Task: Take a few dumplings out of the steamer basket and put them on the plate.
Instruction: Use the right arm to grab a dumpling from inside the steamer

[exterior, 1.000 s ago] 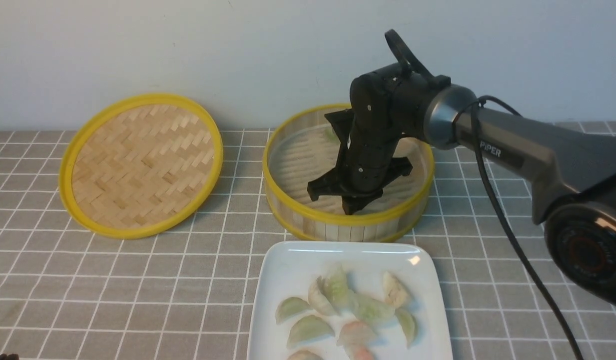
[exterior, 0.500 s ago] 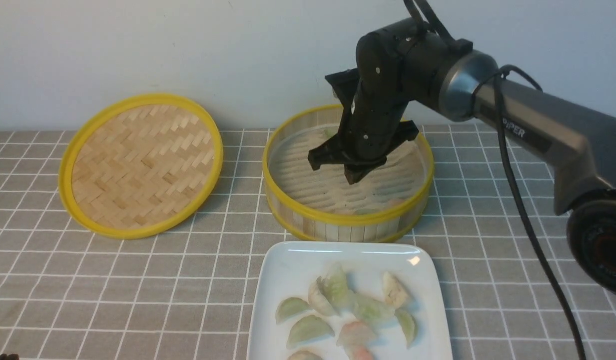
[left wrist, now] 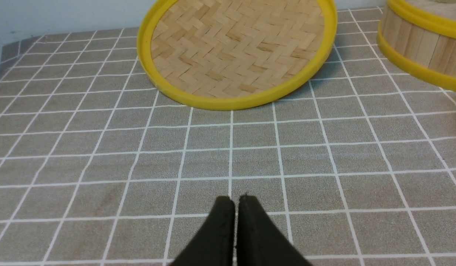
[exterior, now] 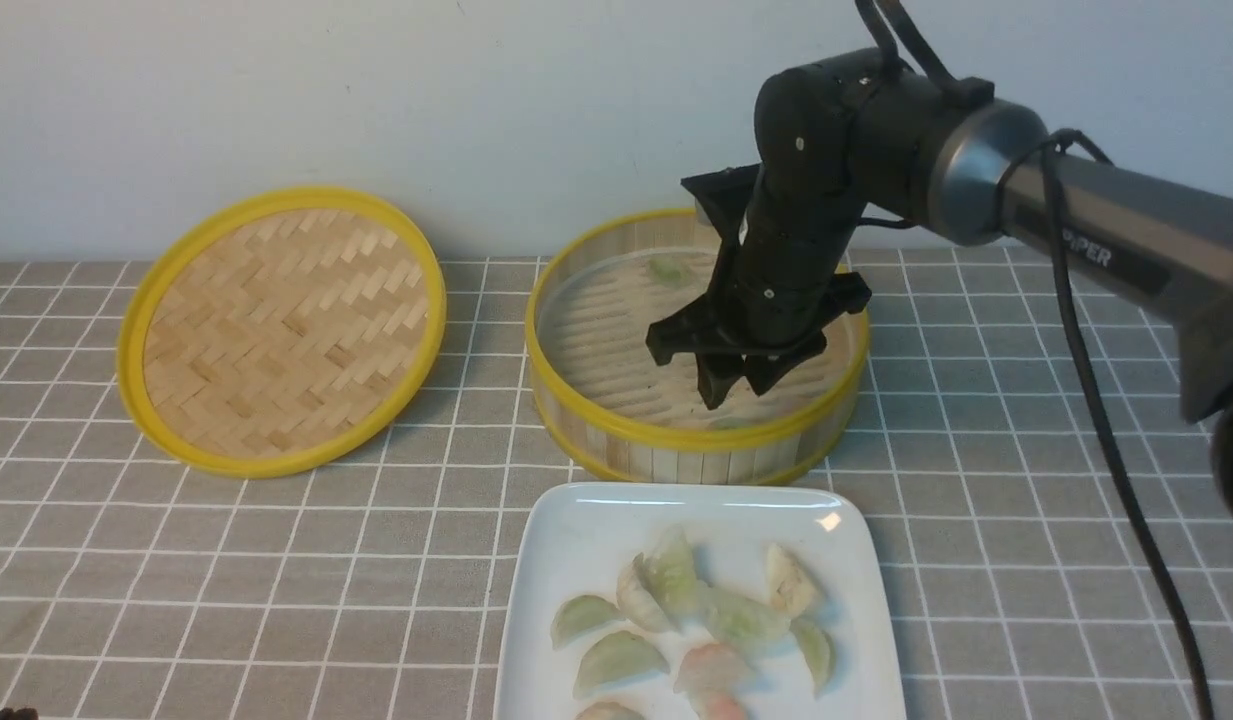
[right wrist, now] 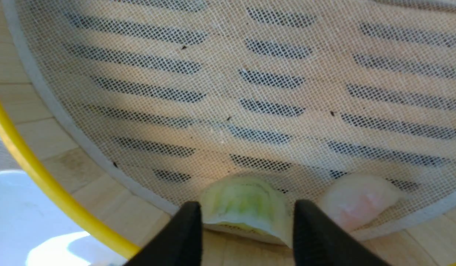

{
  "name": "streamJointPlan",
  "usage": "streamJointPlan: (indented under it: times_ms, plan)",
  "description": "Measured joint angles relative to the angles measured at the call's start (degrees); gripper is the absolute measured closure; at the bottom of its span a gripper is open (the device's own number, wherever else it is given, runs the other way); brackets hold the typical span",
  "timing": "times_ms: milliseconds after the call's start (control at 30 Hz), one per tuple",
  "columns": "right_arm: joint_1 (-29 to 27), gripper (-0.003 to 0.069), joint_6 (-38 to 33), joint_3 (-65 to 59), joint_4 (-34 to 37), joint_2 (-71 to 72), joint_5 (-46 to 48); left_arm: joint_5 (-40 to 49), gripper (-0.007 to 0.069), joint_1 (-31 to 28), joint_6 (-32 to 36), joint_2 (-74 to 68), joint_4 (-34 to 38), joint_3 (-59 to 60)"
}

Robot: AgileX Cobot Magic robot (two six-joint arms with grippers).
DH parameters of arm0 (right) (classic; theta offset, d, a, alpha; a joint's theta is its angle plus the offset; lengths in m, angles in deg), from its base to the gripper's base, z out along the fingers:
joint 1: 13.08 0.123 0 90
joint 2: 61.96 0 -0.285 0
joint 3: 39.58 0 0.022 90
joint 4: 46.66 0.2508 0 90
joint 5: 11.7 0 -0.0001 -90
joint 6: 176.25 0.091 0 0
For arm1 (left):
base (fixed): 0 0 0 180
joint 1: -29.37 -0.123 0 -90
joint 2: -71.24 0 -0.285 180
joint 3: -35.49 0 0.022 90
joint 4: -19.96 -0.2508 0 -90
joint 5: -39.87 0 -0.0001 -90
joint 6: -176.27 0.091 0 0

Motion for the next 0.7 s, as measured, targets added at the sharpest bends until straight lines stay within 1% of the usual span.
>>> streamJointPlan:
  times_ms: [67,167,267,600,667,700]
  plan:
    - [-0.1,0.0286,0.0,0.0,0.5,-0.1,-0.1,0.0,0.0629,0.0,0.0,0.0,0.0,0.0]
    - [-0.1,0.0266,0.0,0.0,0.9,-0.8,-0.1,0.0,0.0629,0.0,0.0,0.0,0.0,0.0]
    - [-0.1,0.0261,0.0,-0.7,1.2,-1.5,-0.2,0.0,0.0629,0.0,0.0,0.0,0.0,0.0]
    - [-0.2,0.0262,0.2,-2.0,1.5,-2.2,-1.4,0.0,0.0629,0.0,0.0,0.0,0.0,0.0]
    - [-0.2,0.0280,0.2,-2.0,1.8,-2.3,-1.4,0.0,0.0629,0.0,0.0,0.0,0.0,0.0]
    - [-0.2,0.0300,0.2,-2.0,2.1,-2.4,-1.5,0.0,0.0629,0.0,0.0,0.0,0.0,0.0]
